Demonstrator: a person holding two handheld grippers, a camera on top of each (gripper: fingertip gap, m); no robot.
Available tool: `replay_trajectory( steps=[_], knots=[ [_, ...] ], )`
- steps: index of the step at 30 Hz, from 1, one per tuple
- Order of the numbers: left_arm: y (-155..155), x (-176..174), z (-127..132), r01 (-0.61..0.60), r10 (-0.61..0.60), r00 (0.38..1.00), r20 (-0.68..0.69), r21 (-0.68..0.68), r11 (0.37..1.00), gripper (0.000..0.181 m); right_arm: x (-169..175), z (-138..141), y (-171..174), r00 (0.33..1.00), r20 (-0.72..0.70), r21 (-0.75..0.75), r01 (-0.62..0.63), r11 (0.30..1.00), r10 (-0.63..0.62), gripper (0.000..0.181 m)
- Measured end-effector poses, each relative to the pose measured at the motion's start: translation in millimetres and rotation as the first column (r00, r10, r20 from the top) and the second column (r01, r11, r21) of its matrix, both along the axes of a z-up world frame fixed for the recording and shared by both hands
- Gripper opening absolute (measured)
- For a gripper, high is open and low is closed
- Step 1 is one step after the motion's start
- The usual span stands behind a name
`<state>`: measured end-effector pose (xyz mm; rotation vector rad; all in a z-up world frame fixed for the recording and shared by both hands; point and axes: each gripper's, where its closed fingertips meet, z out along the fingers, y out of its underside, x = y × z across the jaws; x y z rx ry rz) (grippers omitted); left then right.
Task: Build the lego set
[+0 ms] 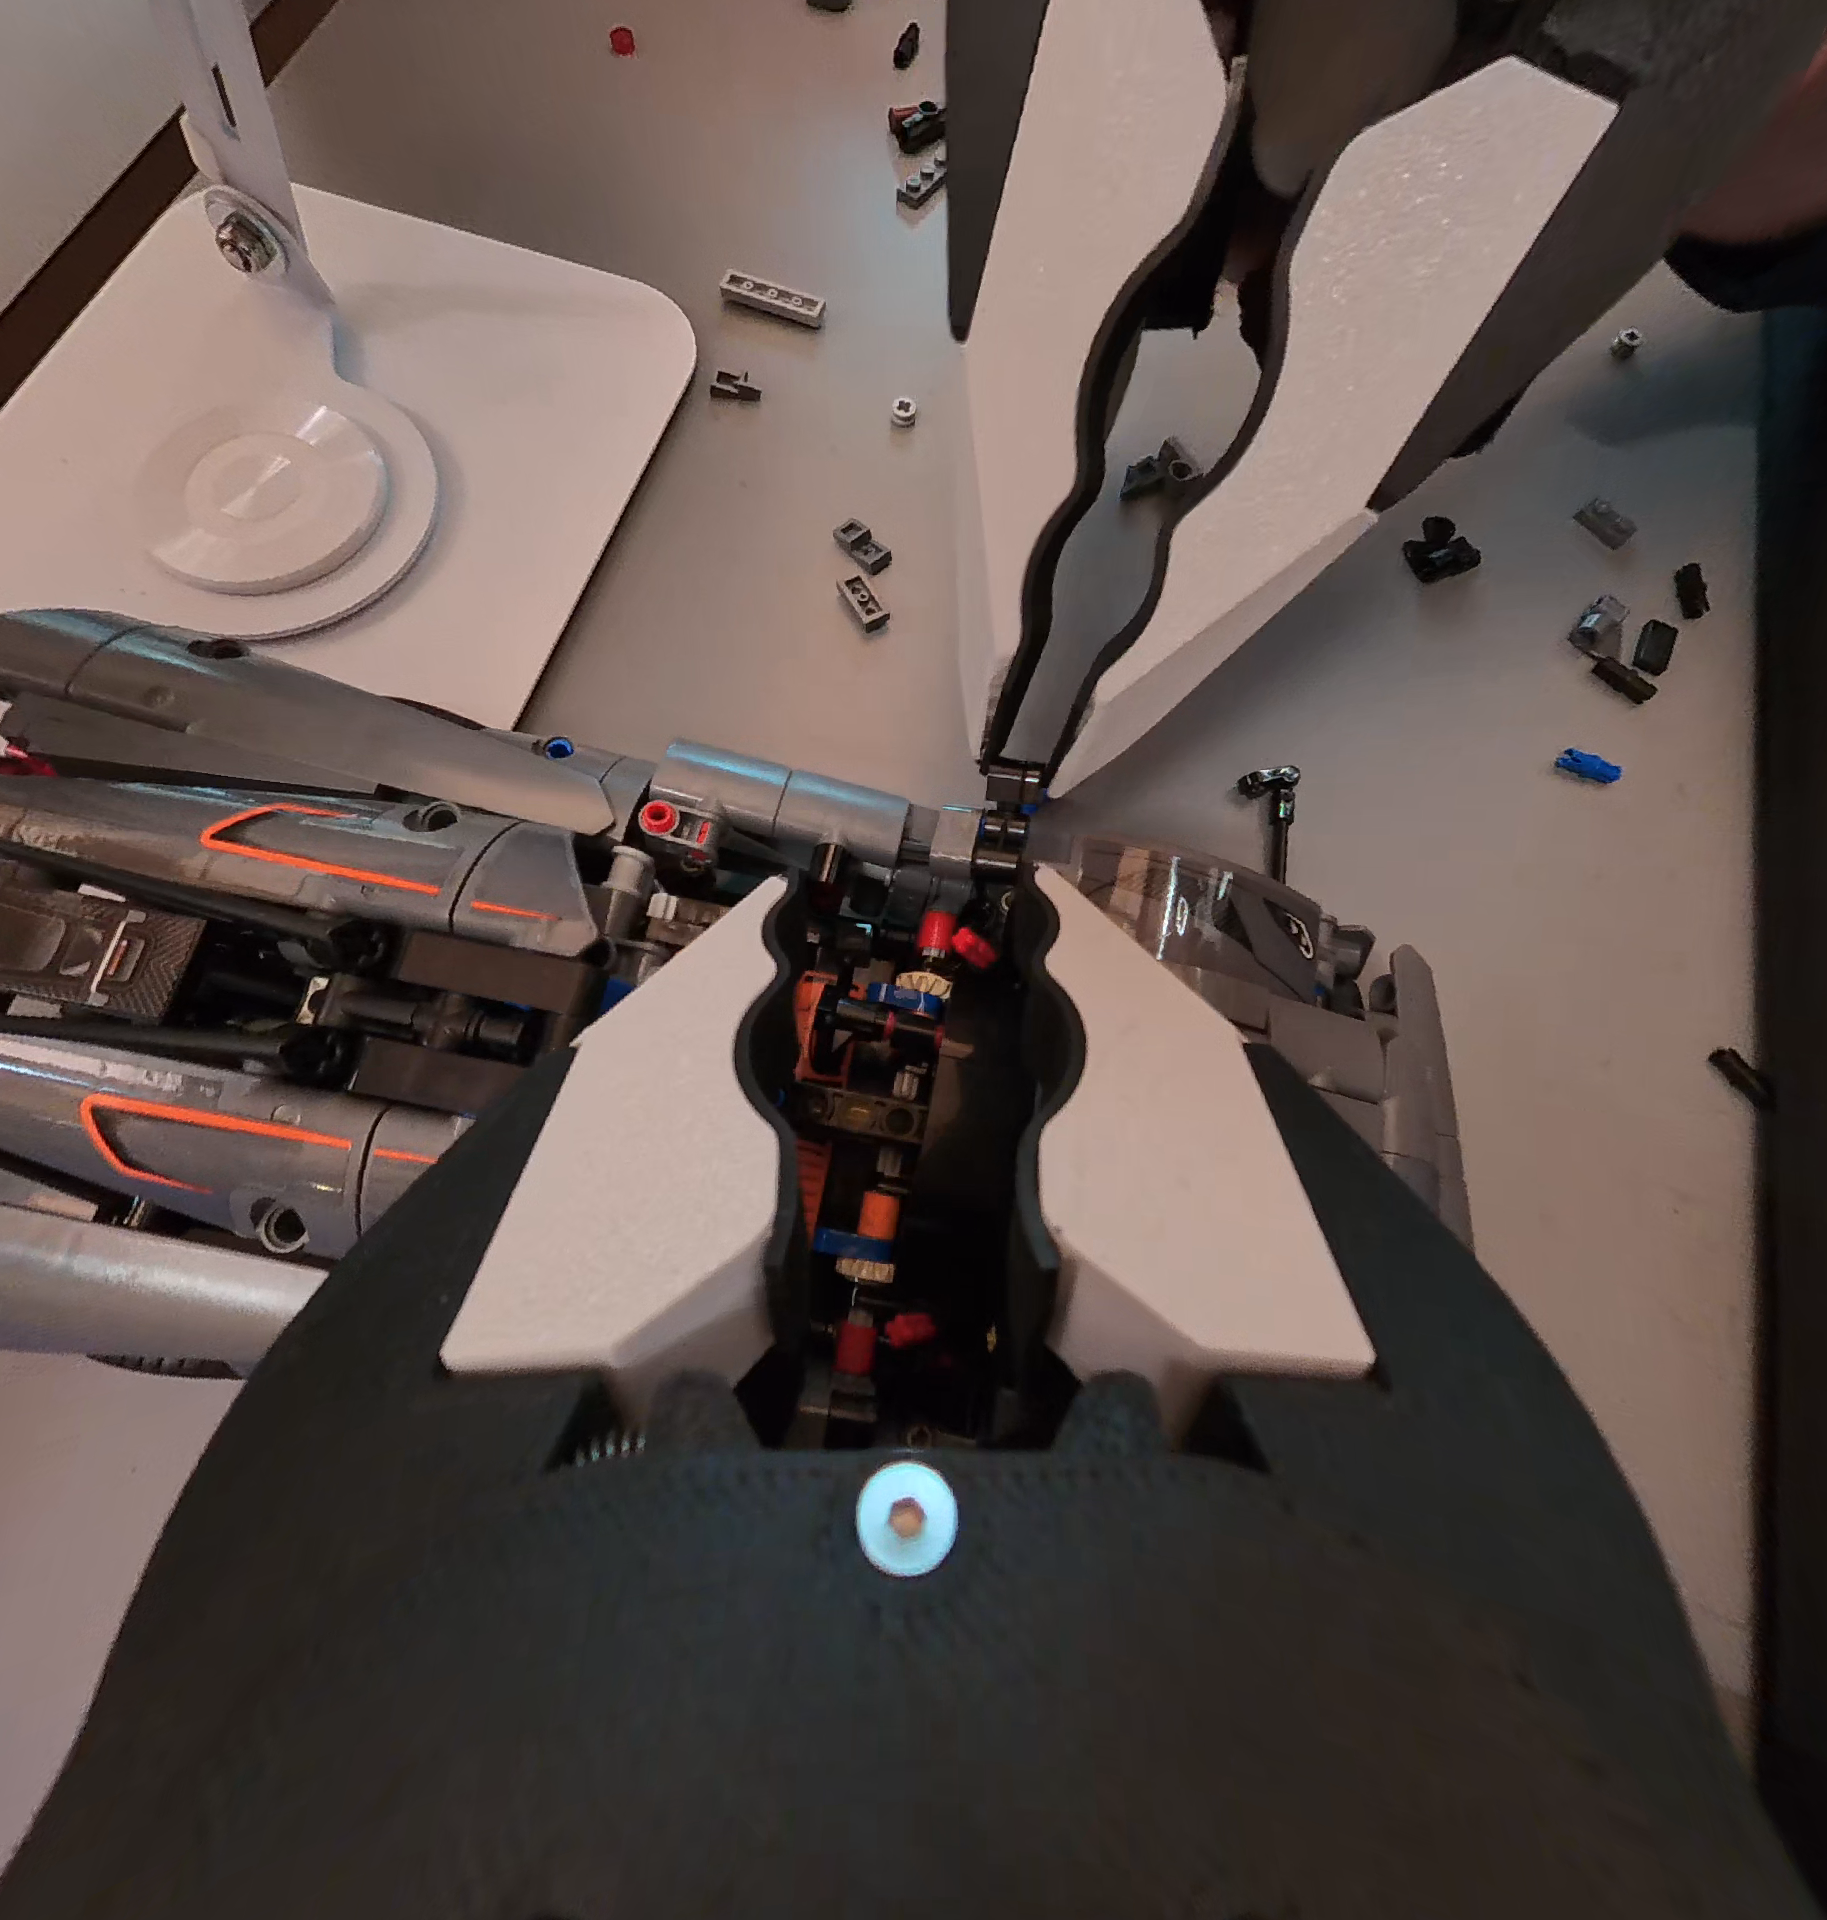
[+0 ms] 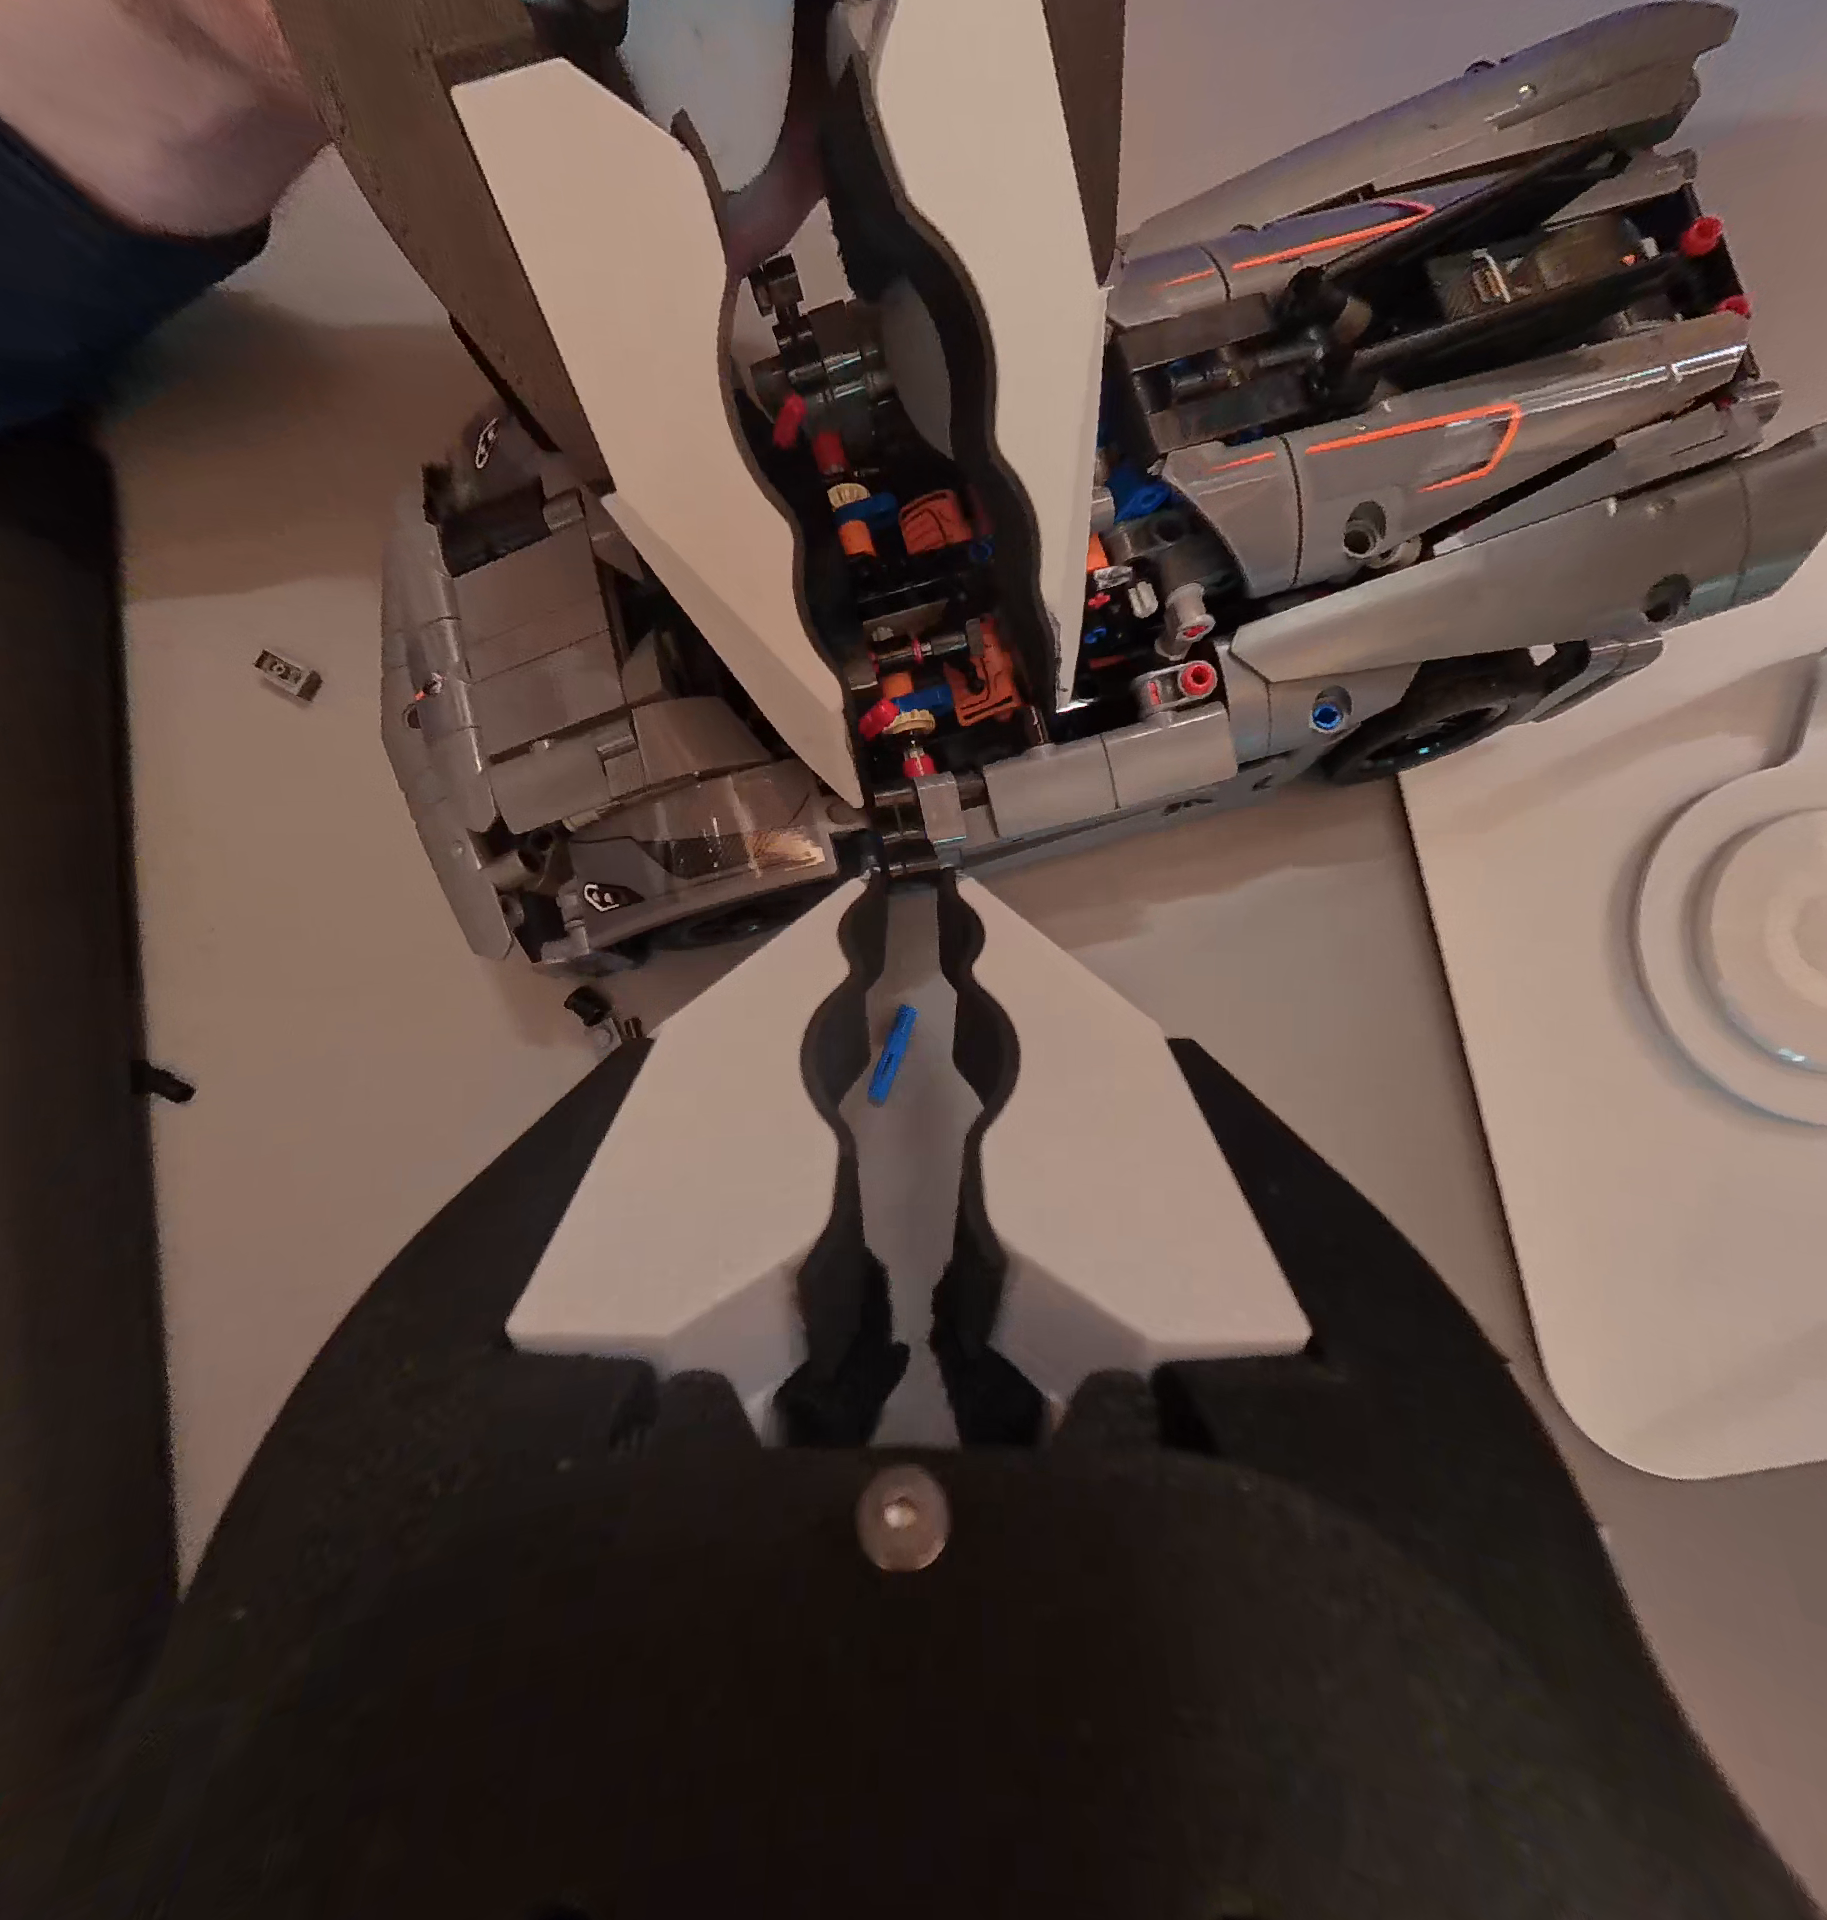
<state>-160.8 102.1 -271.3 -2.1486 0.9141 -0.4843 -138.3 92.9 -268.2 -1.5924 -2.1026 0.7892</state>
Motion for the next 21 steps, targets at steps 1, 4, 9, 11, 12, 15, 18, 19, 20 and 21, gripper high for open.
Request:
replay_trajectory(
  steps=[1,4,9,11,12,15,18,19,20,21],
  knots=[
    [0.1,0.2,0.1,0.000,0.000,1.000,0.000,0.002,1.000,0.037,0.3,-0.5,0.2,1.000,0.003,0.005,0.002,1.000,-0.002,0.007],
    [0.9,-0.1,-0.1,-0.004,0.004,1.000,0.001,0.003,1.000,0.037,0.0,-1.3,0.8,1.000,0.001,0.034,0.003,0.999,-0.003,0.007],
    [1.1,-0.2,-0.3,-0.008,0.008,1.000,0.006,0.000,1.000,0.036,0.0,-4.3,0.8,1.000,0.005,0.058,0.000,0.998,0.000,0.007],
    [1.6,-0.3,-0.3,-0.009,0.009,1.000,0.006,0.002,1.000,0.037,-0.2,-4.4,1.4,1.000,0.001,0.083,-0.002,0.997,0.002,0.007],
    [1.7,-0.2,-0.1,-0.010,0.010,1.000,0.009,0.003,1.000,0.037,-0.2,-3.5,1.5,1.000,0.000,0.082,0.000,0.997,0.000,0.007],
    [2.5,0.0,0.3,-0.011,0.011,1.000,0.011,0.011,1.000,0.037,0.1,-0.5,3.3,1.000,-0.010,0.101,0.007,0.995,-0.007,0.007],
    [2.9,0.1,0.4,-0.013,0.013,1.000,0.009,0.011,1.000,0.037,0.0,1.0,3.7,1.000,-0.003,0.150,0.008,0.989,-0.008,0.007],
    [2.8,0.1,0.3,-0.013,0.013,1.000,0.008,0.012,1.000,0.037,-0.1,1.7,3.7,1.000,-0.005,0.162,0.010,0.987,-0.009,0.007],
    [2.8,0.2,0.2,-0.012,0.012,1.000,0.007,0.012,1.000,0.037,-0.8,3.4,3.7,1.000,-0.014,0.174,0.013,0.985,-0.011,0.006],
    [2.8,0.4,0.4,-0.012,0.011,1.000,0.009,0.012,1.000,0.037,-1.2,5.1,3.7,1.000,-0.024,0.194,0.014,0.981,-0.009,0.005]
  ],
)
